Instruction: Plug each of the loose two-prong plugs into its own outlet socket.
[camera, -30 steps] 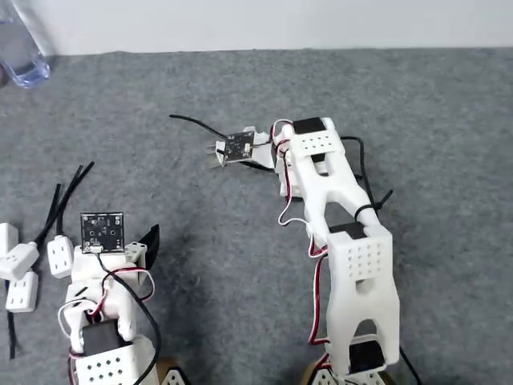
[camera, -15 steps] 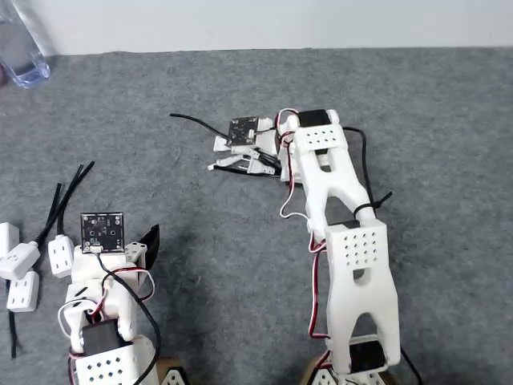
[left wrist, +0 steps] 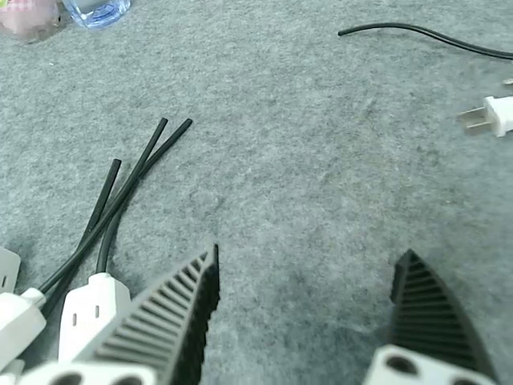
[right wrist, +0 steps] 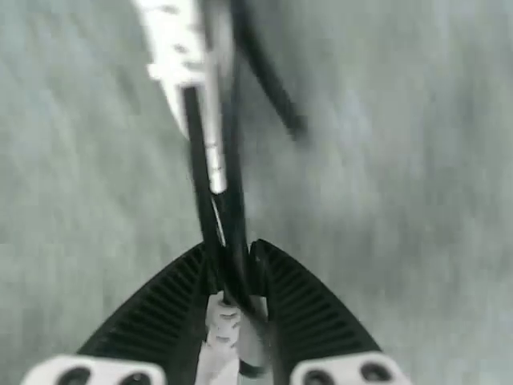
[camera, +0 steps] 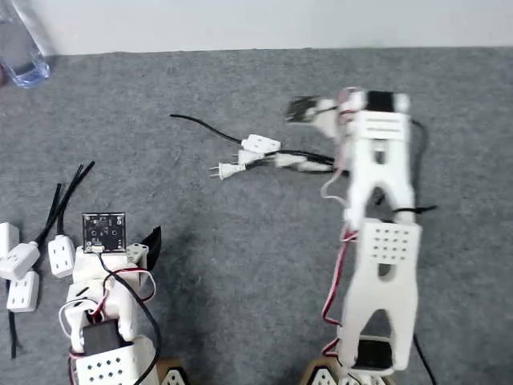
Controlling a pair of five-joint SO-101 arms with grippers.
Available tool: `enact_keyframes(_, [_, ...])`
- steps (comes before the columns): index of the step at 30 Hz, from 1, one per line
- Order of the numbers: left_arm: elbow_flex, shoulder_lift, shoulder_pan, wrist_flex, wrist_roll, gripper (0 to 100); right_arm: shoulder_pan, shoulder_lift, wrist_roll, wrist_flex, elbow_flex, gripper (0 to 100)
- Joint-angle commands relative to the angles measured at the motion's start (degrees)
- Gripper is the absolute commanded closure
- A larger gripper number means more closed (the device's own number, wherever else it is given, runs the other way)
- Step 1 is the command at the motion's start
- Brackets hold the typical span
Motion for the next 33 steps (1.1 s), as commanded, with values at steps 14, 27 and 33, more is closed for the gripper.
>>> enact_keyframes(14, [-0.3,-0.6,1.4,0.1,-0.4,68,33.5,-1.8,14.3,5.1,-13.4,99.0])
enact_keyframes(27, [-0.3,-0.6,1.4,0.2,-0.4,68,45.4,-0.4,22.4,4.2,-13.5,98.6])
enact_keyframes(33, [-0.3,-0.6,1.4,0.2,-0.4,68,41.4,3.0,21.3,4.4,-13.5,94.9])
